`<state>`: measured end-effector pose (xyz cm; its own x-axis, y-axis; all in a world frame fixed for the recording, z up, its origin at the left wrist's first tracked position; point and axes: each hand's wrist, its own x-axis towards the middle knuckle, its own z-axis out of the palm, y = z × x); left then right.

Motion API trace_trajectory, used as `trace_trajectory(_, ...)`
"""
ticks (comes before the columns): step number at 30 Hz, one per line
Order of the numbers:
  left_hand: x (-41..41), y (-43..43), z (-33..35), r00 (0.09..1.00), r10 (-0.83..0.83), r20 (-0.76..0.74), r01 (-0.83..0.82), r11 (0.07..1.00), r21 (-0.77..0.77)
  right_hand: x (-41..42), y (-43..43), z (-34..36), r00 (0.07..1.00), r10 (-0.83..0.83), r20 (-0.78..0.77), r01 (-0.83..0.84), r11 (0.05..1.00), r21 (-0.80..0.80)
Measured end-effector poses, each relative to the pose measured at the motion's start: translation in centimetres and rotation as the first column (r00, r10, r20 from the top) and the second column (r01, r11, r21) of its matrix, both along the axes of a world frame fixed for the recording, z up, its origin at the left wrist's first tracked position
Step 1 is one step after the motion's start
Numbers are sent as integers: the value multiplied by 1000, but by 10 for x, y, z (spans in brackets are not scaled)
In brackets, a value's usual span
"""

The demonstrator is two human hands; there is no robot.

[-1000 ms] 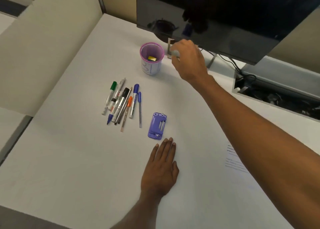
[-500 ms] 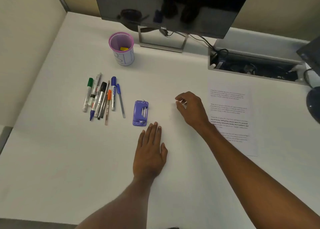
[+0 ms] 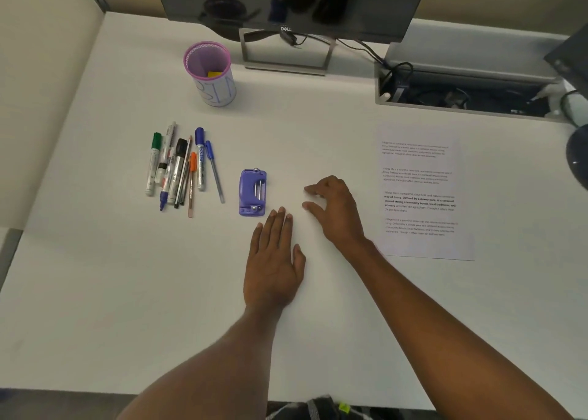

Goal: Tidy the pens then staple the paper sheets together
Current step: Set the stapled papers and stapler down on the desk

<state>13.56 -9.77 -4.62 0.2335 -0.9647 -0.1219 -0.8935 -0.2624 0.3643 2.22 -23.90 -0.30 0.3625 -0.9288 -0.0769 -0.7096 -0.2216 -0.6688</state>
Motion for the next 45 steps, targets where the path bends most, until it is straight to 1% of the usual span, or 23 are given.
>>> trace_trajectory(7, 0, -1, -1, 1000, 10, -6, -10, 1000, -5, 6, -2, -4, 999, -29, -14, 28, 997, -79)
trace_trajectory(9, 0, -1, -2, 1000, 8, -13, -8, 1000, -9, 7, -3, -5, 998, 4, -70, -12, 992, -126)
trace_trajectory(12, 0, -1, -2, 1000, 10, -25, -10, 1000, -18, 10, -8, -6, 978, 53, -202, -91, 979, -182)
trace_trajectory(14, 0, -1, -3, 1000, 9, -23, -10, 1000, -30, 11, -13, -6, 960, 82, -268, -130, 978, -166)
trace_trajectory(15, 0, -1, -3, 1000, 8, -18, -9, 999, -35, 11, -17, -6, 957, 93, -274, -138, 979, -148)
trace_trajectory(17, 0, -1, -5, 1000, 10, -11, -10, 999, -39, 13, -24, -3, 976, 78, -204, -98, 992, -86)
trace_trajectory(20, 0, -1, -8, 1000, 11, -11, -12, 999, -35, 17, -42, 10, 998, -57, -7, 57, 998, 20)
trace_trajectory(23, -1, 0, -9, 1000, 8, -8, -9, 999, -34, 28, -67, 30, 987, -132, 97, 128, 991, 40)
trace_trajectory(26, 0, -1, -8, 1000, 8, -18, -8, 1000, -26, 50, -93, 54, 978, -116, 173, 117, 993, 6)
trace_trajectory(31, 0, -1, -8, 1000, 4, -28, -4, 1000, -15, 111, -135, 90, 973, 3, 232, 17, 996, -85)
trace_trajectory(36, 1, -2, -6, 999, 10, -31, -10, 1000, 5, 187, -170, 110, 982, 101, 163, -71, 982, -177)
trace_trajectory(40, 1, -2, -5, 1000, -3, -25, 4, 1000, 27, 232, -187, 115, 981, 194, 29, -184, 961, -204)
trace_trajectory(42, 2, -4, -3, 1000, -9, -13, 9, 999, 37, 249, -198, 117, 967, 243, -79, -254, 950, -180)
trace_trajectory(45, 3, -5, -3, 999, -35, -12, 35, 999, 17, 271, -213, 120, 898, 295, -326, -324, 945, -38)
